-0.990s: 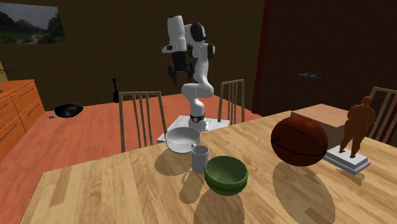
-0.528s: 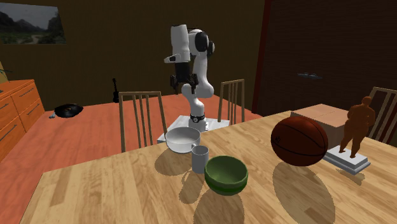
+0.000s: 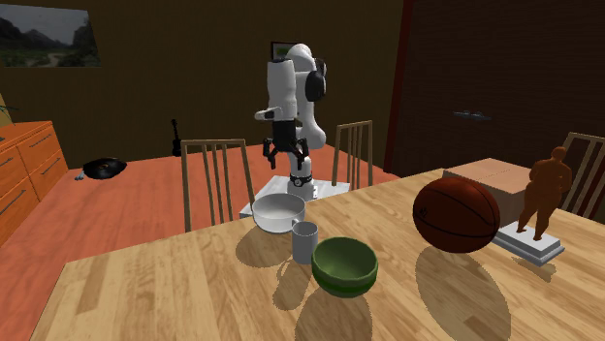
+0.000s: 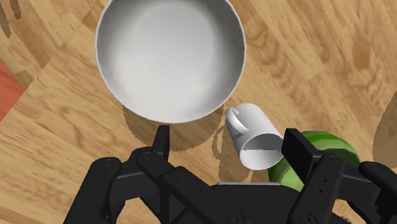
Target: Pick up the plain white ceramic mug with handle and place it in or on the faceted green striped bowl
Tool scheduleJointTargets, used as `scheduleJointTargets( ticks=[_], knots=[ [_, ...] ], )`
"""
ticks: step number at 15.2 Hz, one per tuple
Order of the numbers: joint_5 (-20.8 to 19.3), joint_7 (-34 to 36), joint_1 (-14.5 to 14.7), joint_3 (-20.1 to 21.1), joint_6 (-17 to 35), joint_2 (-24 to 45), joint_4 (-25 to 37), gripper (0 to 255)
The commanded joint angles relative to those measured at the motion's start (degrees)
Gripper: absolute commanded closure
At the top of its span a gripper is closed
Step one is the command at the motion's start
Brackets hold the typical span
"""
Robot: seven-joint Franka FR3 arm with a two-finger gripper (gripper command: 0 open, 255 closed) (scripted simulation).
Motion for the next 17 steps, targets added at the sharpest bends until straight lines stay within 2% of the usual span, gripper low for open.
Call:
scheduleJointTargets(
  ticks=[1,7,13,17],
  knots=[
    [-0.78,0.84,0.12,0.81,2.51,4.55,1.91,0],
    [-4.22,4.4,0.97,2.9,7.85,17.18,8.41,0],
    [-8.69,8.21,2.69,3.59,10.74,30.35,17.59,0],
    [-8.97,8.39,2.79,3.45,12.68,31.65,16.94,0]
  ],
)
